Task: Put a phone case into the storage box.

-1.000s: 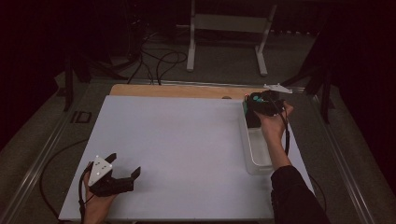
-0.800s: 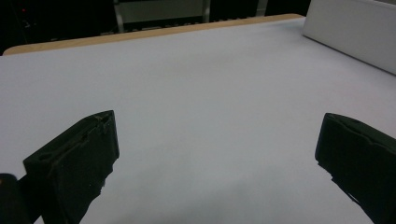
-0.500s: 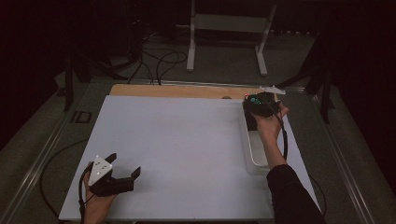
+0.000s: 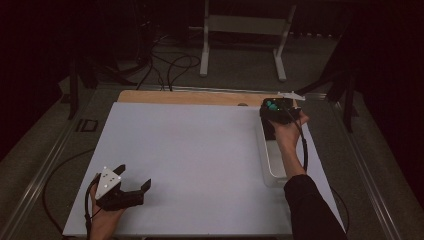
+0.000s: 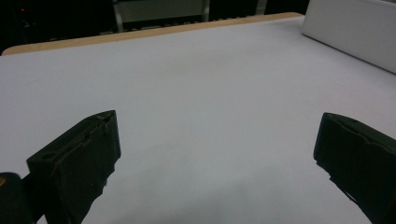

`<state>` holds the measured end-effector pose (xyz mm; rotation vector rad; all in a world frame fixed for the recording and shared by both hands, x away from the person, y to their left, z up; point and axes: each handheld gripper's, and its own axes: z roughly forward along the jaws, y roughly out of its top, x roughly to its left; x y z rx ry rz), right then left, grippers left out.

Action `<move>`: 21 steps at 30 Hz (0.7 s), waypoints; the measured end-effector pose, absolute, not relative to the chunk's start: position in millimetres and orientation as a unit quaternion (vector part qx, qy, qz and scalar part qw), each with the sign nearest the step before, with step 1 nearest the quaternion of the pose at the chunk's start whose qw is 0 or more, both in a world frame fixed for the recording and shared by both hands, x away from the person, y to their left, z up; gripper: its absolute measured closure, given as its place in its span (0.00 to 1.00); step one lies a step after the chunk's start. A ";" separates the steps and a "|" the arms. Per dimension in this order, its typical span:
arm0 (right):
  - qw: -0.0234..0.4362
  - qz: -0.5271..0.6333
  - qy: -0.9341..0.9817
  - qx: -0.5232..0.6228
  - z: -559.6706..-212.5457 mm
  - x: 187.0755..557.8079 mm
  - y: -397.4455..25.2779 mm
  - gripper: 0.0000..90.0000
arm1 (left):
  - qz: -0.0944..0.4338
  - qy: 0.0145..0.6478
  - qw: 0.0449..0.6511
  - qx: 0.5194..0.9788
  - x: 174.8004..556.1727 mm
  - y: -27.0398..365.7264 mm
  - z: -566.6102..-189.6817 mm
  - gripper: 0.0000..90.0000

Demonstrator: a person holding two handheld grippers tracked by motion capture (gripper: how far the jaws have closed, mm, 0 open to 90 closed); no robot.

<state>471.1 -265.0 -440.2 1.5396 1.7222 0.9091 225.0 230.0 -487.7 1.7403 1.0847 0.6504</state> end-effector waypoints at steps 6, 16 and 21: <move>0.326 0.354 0.658 0.579 -438.8 469.2 -265.6 0.08 | 0.266 0.448 0.477 0.708 224.7 231.7 -487.9 0.01; 0.327 0.359 0.664 0.569 -429.9 460.2 -270.1 0.08 | 0.266 0.447 0.476 0.709 225.1 231.1 -488.3 0.01; 0.321 0.368 0.676 0.551 -423.3 450.1 -268.2 0.09 | 0.268 0.446 0.475 0.709 225.1 230.6 -487.8 0.01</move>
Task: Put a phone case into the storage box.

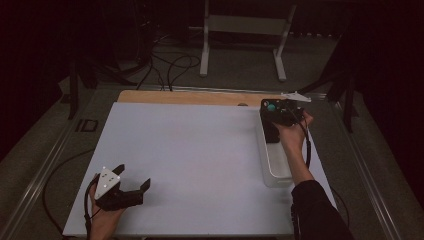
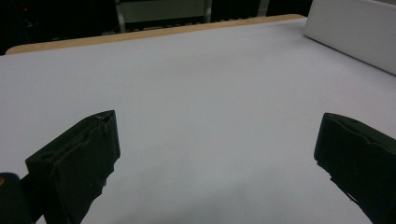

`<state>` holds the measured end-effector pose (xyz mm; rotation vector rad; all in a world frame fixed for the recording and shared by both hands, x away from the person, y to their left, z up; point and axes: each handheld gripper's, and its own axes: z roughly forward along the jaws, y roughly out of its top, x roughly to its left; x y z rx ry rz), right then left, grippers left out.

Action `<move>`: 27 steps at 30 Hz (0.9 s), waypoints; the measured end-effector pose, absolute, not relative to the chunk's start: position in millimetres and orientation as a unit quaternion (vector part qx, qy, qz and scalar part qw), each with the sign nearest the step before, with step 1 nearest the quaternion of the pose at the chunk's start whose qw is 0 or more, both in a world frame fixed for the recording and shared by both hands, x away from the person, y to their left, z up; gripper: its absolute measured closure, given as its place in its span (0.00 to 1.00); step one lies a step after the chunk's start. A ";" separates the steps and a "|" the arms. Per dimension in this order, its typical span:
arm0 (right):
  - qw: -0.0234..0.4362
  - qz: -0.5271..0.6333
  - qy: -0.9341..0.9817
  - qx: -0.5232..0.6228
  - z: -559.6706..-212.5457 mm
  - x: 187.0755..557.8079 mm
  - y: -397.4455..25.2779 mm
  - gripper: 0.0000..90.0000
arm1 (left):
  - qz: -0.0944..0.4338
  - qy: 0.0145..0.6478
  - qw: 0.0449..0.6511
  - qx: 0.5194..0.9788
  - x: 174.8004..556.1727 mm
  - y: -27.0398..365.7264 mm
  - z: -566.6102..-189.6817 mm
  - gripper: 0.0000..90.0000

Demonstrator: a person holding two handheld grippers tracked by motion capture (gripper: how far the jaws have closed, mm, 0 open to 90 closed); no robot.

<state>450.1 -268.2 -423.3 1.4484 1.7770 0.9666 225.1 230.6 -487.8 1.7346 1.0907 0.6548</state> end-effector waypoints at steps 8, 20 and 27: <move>0.312 0.393 0.689 0.523 -414.3 425.3 -257.4 0.09 | 0.267 0.446 0.474 0.711 226.1 229.4 -488.1 0.01; 0.298 0.436 0.712 0.463 -398.7 373.8 -242.3 0.09 | 0.270 0.444 0.477 0.709 226.0 231.8 -484.6 0.01; 0.284 0.465 0.711 0.445 -403.8 341.2 -244.5 0.09 | 0.272 0.443 0.477 0.709 225.8 231.6 -482.6 0.01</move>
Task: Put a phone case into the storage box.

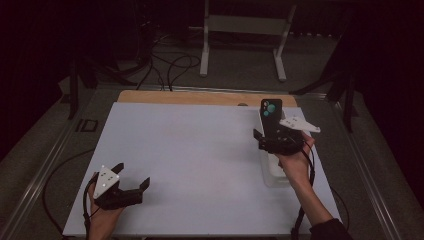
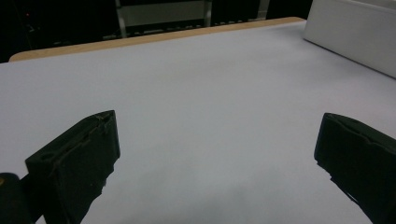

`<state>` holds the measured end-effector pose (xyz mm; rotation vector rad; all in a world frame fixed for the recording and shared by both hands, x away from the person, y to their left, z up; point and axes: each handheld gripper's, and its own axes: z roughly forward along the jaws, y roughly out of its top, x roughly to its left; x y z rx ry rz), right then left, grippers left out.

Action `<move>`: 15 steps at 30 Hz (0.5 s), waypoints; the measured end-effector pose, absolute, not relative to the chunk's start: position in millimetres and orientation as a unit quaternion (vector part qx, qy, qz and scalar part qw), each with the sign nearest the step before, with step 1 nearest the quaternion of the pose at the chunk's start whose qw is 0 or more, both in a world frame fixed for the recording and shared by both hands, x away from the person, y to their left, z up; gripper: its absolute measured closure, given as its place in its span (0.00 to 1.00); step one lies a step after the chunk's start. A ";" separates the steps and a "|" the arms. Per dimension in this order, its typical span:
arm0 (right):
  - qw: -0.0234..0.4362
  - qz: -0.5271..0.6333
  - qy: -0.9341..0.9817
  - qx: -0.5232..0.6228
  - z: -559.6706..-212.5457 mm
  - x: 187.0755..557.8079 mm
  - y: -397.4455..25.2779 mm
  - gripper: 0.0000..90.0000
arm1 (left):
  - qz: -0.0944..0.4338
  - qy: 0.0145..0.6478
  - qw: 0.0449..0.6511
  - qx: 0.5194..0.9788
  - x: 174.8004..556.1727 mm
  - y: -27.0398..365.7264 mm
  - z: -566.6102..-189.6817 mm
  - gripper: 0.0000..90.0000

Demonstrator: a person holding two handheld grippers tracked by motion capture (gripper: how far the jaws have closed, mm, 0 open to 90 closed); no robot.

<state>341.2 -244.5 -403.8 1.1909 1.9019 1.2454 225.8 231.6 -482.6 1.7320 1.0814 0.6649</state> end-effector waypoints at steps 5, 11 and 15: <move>0.276 0.485 0.706 0.436 -408.9 318.9 -245.3 0.09 | 0.274 0.441 0.479 0.708 225.1 231.9 -480.5 0.01; 0.285 0.504 0.698 0.422 -421.0 293.7 -249.0 0.09 | 0.278 0.439 0.481 0.706 223.8 232.0 -478.6 0.01; 0.278 0.518 0.692 0.419 -431.8 279.0 -253.8 0.09 | 0.281 0.437 0.483 0.704 222.6 232.1 -476.9 0.01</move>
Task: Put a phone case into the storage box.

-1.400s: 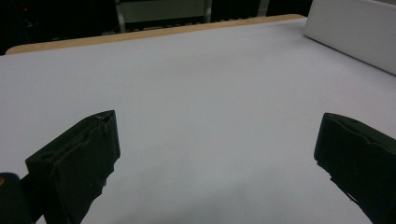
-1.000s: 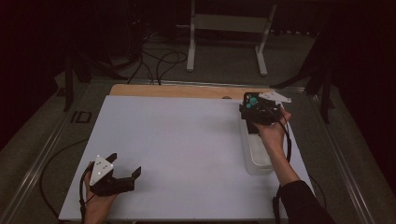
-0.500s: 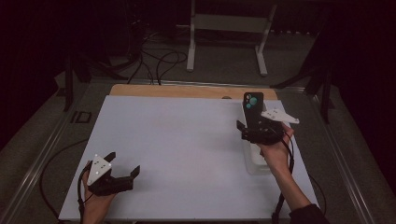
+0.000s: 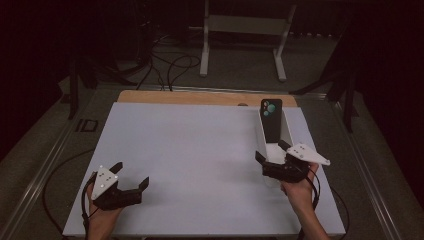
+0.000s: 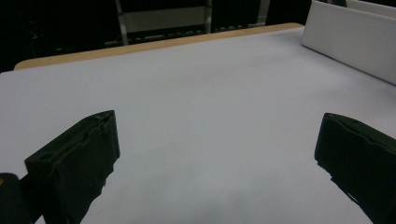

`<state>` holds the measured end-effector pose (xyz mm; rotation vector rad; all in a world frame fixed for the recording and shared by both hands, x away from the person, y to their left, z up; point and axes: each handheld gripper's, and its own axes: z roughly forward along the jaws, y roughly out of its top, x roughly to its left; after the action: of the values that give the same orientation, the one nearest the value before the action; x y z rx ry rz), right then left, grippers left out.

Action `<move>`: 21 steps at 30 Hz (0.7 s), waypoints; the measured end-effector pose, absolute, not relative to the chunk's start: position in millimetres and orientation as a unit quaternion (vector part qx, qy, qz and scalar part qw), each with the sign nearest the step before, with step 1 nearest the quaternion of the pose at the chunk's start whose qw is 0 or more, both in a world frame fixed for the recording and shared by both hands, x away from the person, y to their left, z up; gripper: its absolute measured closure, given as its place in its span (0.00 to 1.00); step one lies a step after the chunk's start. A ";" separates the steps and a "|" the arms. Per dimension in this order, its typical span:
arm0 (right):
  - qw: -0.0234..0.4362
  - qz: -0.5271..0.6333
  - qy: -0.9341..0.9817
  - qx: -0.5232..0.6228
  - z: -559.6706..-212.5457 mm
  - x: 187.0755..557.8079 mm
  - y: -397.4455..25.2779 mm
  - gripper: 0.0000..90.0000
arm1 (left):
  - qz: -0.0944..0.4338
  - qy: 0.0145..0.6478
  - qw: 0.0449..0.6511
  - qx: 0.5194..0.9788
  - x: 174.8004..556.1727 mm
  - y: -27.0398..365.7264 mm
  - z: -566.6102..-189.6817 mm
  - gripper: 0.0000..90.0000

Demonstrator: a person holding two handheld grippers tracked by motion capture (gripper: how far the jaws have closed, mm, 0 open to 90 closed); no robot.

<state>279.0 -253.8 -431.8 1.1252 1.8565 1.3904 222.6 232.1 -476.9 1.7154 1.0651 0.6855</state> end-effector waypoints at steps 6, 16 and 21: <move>0.288 0.536 0.681 0.408 -445.9 260.6 -261.8 0.09 | 0.285 0.436 0.487 0.701 221.3 232.8 -475.3 0.01; 0.286 0.549 0.680 0.393 -464.5 237.6 -270.5 0.09 | 0.292 0.431 0.485 0.703 219.8 232.2 -473.8 0.00; 0.282 0.560 0.671 0.395 -471.2 233.1 -275.0 0.09 | 0.295 0.427 0.483 0.705 219.5 231.0 -474.9 0.00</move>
<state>233.1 -275.0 -471.2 1.0588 1.7979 1.5014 219.5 231.0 -474.9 1.7184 1.0417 0.7196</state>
